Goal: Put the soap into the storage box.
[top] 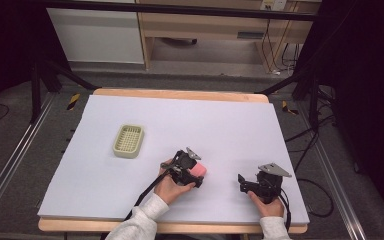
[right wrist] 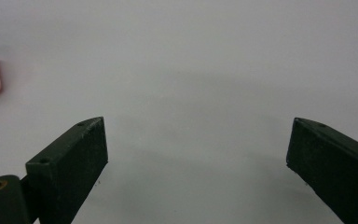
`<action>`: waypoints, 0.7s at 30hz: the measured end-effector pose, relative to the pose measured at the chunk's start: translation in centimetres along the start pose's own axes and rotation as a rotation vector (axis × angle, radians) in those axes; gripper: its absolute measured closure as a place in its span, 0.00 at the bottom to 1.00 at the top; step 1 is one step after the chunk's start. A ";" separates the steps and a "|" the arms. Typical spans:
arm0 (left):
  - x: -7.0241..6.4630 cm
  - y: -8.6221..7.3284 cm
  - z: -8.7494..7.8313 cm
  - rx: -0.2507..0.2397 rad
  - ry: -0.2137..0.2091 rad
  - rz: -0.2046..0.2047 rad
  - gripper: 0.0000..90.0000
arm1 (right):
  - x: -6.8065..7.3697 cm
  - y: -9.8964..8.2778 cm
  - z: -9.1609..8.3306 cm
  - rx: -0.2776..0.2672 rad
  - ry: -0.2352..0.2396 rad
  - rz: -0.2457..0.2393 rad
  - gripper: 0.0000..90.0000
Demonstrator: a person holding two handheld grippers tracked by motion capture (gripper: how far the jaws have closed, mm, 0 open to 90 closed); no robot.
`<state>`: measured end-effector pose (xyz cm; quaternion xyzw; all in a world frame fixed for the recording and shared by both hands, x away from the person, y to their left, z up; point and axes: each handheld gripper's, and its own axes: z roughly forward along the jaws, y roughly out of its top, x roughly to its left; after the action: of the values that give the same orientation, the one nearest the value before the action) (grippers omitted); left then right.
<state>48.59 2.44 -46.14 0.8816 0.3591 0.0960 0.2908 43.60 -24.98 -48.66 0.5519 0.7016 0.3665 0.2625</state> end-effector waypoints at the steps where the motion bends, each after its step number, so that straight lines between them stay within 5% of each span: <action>1: 0.0 0.0 0.2 0.009 0.006 0.007 0.36 | 0.0 0.0 0.0 0.000 0.000 0.000 0.06; 21: 0.0 0.3 0.2 0.045 0.005 0.011 0.41 | 0.0 0.0 0.0 0.006 0.006 0.003 0.06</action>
<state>48.87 2.20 -46.12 0.8897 0.3568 0.0917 0.2698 43.64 -24.98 -48.66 0.5525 0.7026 0.3666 0.2581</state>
